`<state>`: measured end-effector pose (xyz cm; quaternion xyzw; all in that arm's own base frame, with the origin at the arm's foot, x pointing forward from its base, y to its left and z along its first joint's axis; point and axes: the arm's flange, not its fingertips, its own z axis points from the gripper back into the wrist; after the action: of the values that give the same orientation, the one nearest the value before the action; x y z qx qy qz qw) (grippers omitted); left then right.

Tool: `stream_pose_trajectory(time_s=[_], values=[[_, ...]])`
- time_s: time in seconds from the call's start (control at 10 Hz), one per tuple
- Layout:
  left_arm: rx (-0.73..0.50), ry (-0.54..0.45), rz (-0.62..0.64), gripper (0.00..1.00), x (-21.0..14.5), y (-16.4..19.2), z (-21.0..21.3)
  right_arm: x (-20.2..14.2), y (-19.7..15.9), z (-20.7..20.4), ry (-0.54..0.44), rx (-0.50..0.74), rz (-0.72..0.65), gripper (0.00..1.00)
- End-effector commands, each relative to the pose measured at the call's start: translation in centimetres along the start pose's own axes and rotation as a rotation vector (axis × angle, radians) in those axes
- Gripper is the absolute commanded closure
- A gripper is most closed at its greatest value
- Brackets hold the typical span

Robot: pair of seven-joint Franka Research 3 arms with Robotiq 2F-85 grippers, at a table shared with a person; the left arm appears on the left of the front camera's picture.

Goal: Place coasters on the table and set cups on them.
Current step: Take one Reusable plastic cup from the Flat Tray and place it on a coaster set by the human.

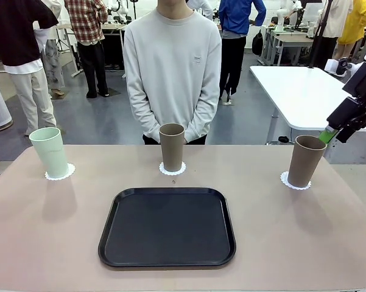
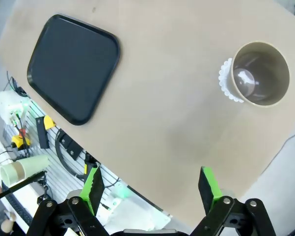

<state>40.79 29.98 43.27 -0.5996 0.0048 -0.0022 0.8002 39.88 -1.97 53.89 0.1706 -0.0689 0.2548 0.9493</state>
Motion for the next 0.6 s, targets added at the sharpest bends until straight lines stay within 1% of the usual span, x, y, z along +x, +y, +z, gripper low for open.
stream_pose_trajectory(time_s=[0.0,0.4,0.5], values=[[-0.001,0.002,0.007,0.00,-0.13,-0.34,0.02,-0.44,-0.03,-0.49,-0.012,-0.012,0.019,0.00],[-0.001,0.002,0.007,0.00,-0.13,-0.34,0.02,-0.44,-0.03,-0.49,-0.012,-0.012,0.019,0.00],[-0.001,0.002,0.007,0.00,-0.13,-0.34,0.02,-0.10,-0.12,0.05,-0.002,0.001,-0.002,0.00]])
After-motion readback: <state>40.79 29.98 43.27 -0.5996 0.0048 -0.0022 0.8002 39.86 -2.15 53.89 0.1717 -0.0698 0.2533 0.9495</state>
